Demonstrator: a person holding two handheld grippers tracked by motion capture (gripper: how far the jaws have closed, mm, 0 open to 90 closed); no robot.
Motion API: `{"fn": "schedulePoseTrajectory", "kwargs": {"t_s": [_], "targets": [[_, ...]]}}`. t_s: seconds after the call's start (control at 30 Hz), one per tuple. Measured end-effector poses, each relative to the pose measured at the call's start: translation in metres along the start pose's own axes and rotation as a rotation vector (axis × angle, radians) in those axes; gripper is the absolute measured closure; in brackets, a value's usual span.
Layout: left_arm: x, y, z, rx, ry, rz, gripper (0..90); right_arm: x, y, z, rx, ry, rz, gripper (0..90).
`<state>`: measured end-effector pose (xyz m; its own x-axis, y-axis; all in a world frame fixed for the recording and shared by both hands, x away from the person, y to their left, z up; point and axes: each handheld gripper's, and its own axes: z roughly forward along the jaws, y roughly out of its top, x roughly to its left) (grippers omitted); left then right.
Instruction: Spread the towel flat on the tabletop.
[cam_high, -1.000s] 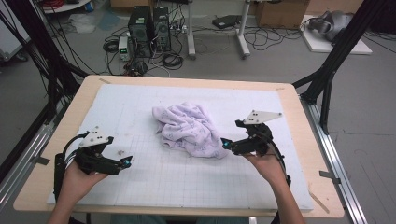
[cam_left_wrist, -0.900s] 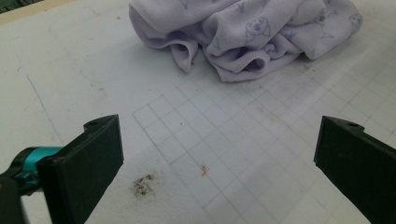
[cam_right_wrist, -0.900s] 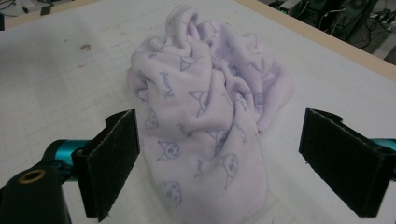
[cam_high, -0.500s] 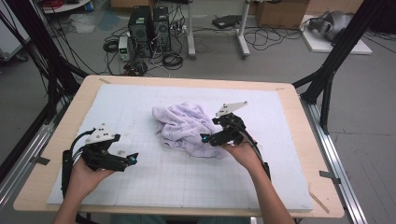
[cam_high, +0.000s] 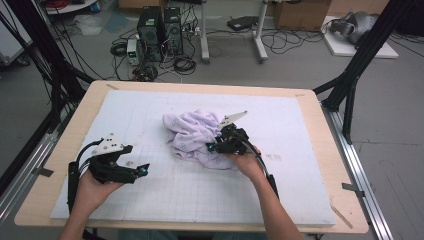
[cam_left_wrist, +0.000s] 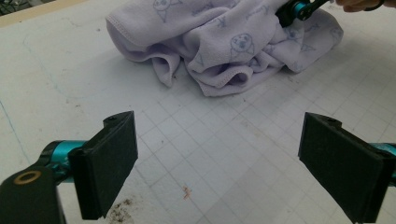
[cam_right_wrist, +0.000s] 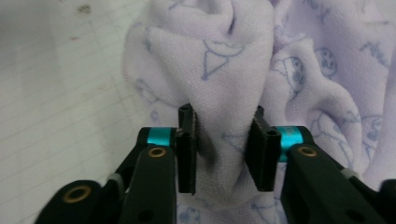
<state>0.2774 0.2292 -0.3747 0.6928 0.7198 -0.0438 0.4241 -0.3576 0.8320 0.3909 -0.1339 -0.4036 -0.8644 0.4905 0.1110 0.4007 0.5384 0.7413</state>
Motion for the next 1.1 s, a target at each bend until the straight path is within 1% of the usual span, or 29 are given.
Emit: {"fn": "schedulePoseTrajectory", "kwargs": {"t_s": [0.03,0.07,0.1,0.23,0.27,0.3,0.37,0.4,0.43,0.47,0.53,0.6,0.63,0.7,0.73,0.77,0.8,0.83,0.87,0.9,0.93,0.97,1.0,1.03,1.07,1.1], "targets": [[0.000,0.000,0.000,0.000,0.000,0.000,12.5,0.003,0.001,-0.004,-0.007,0.002,-0.013,72.2],[0.000,0.000,-0.001,-0.001,-0.001,0.003,12.5,0.003,0.001,-0.004,-0.007,0.002,-0.013,72.2],[0.000,0.001,-0.002,-0.003,-0.007,0.003,12.8,0.006,0.003,-0.008,-0.018,0.009,-0.034,73.7],[-0.002,0.004,-0.003,-0.012,-0.009,0.006,13.4,0.026,0.011,-0.027,-0.042,0.031,-0.130,74.7],[-0.003,0.005,-0.003,-0.013,-0.012,0.007,13.4,0.030,0.013,-0.032,-0.047,0.039,-0.162,74.8],[-0.003,0.006,-0.004,-0.015,-0.015,0.009,13.5,0.036,0.015,-0.037,-0.050,0.054,-0.173,74.9],[-0.006,0.008,-0.004,-0.022,-0.019,0.016,13.5,0.047,0.017,-0.048,-0.062,0.069,-0.199,74.9],[-0.007,0.010,-0.004,-0.028,-0.024,0.016,13.5,0.052,0.017,-0.053,-0.067,0.085,-0.194,74.9],[-0.009,0.011,-0.004,-0.031,-0.030,0.019,13.9,0.063,0.015,-0.060,-0.070,0.114,-0.200,74.9],[-0.011,0.012,-0.003,-0.033,-0.035,0.020,13.9,0.063,0.015,-0.060,-0.070,0.114,-0.200,74.9],[-0.014,0.015,-0.003,-0.034,-0.047,0.032,14.0,0.077,0.011,-0.064,-0.065,0.142,-0.220,74.9],[-0.018,0.017,-0.001,-0.037,-0.057,0.040,14.1,0.087,0.006,-0.066,-0.065,0.170,-0.226,74.9],[-0.020,0.018,0.001,-0.039,-0.065,0.033,14.1,0.095,0.001,-0.065,-0.067,0.195,-0.230,74.8],[-0.022,0.020,0.005,-0.030,-0.094,0.031,14.5,0.105,-0.007,-0.057,-0.067,0.240,-0.228,73.8],[-0.024,0.021,0.007,-0.029,-0.100,0.032,15.0,0.108,-0.011,-0.052,-0.054,0.243,-0.234,71.9],[-0.025,0.021,0.010,-0.024,-0.105,0.043,15.8,0.110,-0.015,-0.046,-0.039,0.240,-0.241,67.6],[-0.026,0.022,0.012,-0.020,-0.109,0.044,16.9,0.110,-0.018,-0.041,-0.025,0.235,-0.242,58.6],[-0.027,0.023,0.015,-0.017,-0.114,0.046,17.7,0.109,-0.020,-0.038,-0.013,0.231,-0.226,51.3],[-0.026,0.024,0.019,-0.010,-0.118,0.047,18.4,0.107,-0.021,-0.040,-0.024,0.228,-0.214,50.5],[-0.026,0.024,0.021,-0.005,-0.119,0.048,19.8,0.103,-0.021,-0.046,-0.067,0.221,-0.201,48.7],[-0.024,0.025,0.025,-0.004,-0.122,0.045,21.7,0.100,-0.020,-0.050,-0.092,0.213,-0.188,47.6],[-0.023,0.026,0.028,-0.003,-0.126,0.043,24.0,0.087,-0.020,-0.060,-0.134,0.161,-0.142,47.1],[-0.022,0.027,0.032,-0.002,-0.123,0.038,24.6,0.080,-0.021,-0.062,-0.133,0.141,-0.117,47.1],[-0.021,0.028,0.037,0.002,-0.120,0.042,24.6,0.080,-0.021,-0.062,-0.133,0.141,-0.117,47.1],[-0.020,0.028,0.041,0.008,-0.112,0.045,28.6,0.066,-0.023,-0.059,-0.098,0.084,-0.078,47.1],[-0.019,0.029,0.047,0.014,-0.111,0.044,29.7,0.060,-0.025,-0.055,-0.071,0.053,-0.073,46.7]]}}
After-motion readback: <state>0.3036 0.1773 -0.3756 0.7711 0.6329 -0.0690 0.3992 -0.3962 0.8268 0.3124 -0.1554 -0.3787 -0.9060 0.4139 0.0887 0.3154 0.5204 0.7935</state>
